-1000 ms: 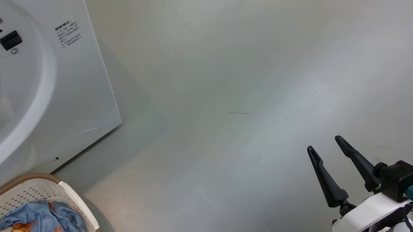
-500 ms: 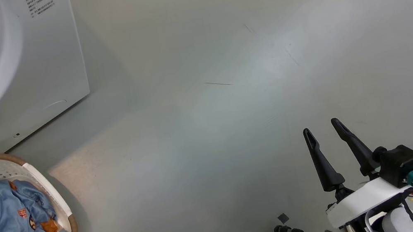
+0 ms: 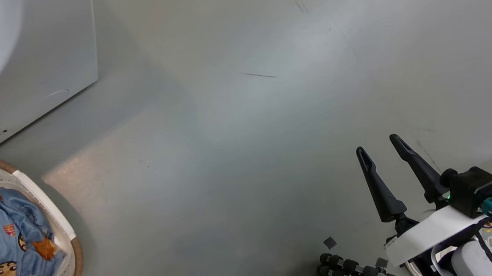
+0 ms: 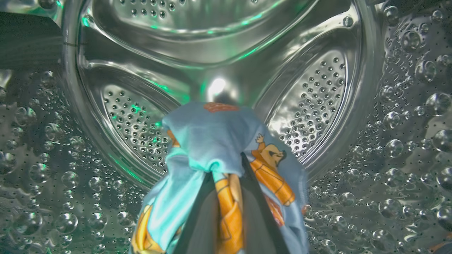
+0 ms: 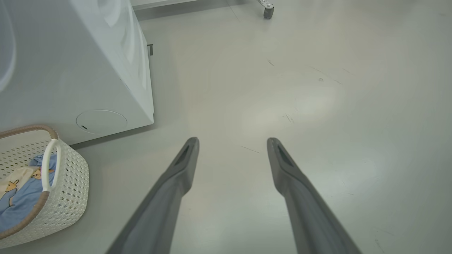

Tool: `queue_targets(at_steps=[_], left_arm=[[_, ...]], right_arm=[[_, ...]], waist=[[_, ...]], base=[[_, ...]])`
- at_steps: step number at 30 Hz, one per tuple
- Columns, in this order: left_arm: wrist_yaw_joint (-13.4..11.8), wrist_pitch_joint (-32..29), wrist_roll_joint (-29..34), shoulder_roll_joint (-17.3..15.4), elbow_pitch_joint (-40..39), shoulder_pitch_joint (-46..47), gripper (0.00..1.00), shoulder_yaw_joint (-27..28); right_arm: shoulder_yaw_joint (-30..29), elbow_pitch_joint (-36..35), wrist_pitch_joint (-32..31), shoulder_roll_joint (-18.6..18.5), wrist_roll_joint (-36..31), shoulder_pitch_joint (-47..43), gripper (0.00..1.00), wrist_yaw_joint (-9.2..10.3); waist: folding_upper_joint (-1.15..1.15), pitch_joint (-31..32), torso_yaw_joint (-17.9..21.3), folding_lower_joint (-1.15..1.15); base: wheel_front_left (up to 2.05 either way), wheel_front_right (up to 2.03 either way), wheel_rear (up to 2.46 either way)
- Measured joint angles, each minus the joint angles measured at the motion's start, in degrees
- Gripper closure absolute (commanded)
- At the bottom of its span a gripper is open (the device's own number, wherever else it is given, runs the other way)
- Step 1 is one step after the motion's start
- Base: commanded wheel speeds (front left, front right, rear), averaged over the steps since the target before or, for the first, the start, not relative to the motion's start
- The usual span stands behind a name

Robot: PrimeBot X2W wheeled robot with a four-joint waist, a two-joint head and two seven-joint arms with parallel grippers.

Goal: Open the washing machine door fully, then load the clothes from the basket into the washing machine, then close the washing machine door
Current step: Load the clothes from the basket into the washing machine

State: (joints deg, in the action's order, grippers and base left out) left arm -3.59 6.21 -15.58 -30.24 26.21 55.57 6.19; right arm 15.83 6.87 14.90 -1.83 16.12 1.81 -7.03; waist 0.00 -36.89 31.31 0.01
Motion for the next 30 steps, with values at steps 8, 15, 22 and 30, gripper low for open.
queue_targets(at_steps=[8,15,22,30], left_arm=[[-0.03,2.99,1.47,-0.82,2.02,6.19,1.0,-0.88],[-0.49,6.42,2.87,-1.35,4.32,8.86,1.0,-0.77],[-1.08,7.75,3.57,-1.42,4.26,12.85,1.0,-0.15],[-1.54,7.69,5.46,-1.43,10.61,12.44,1.0,-1.55]], right_arm=[[0.63,-0.3,0.0,0.01,0.41,0.74,0.0,0.0],[0.77,-0.3,0.0,0.02,1.01,1.31,0.0,0.0],[0.77,-0.27,0.0,0.02,1.1,1.31,0.0,0.0],[1.09,-0.2,0.0,0.02,1.69,1.54,0.0,0.0]], waist=[[0.0,-2.71,-0.26,0.0],[0.0,-3.54,0.04,0.0],[0.0,-4.15,0.12,0.0],[0.0,-4.34,-0.07,0.0]], base=[[0.0,0.0,0.0],[0.0,0.0,0.0],[0.0,0.0,0.0],[0.0,0.0,0.0]])
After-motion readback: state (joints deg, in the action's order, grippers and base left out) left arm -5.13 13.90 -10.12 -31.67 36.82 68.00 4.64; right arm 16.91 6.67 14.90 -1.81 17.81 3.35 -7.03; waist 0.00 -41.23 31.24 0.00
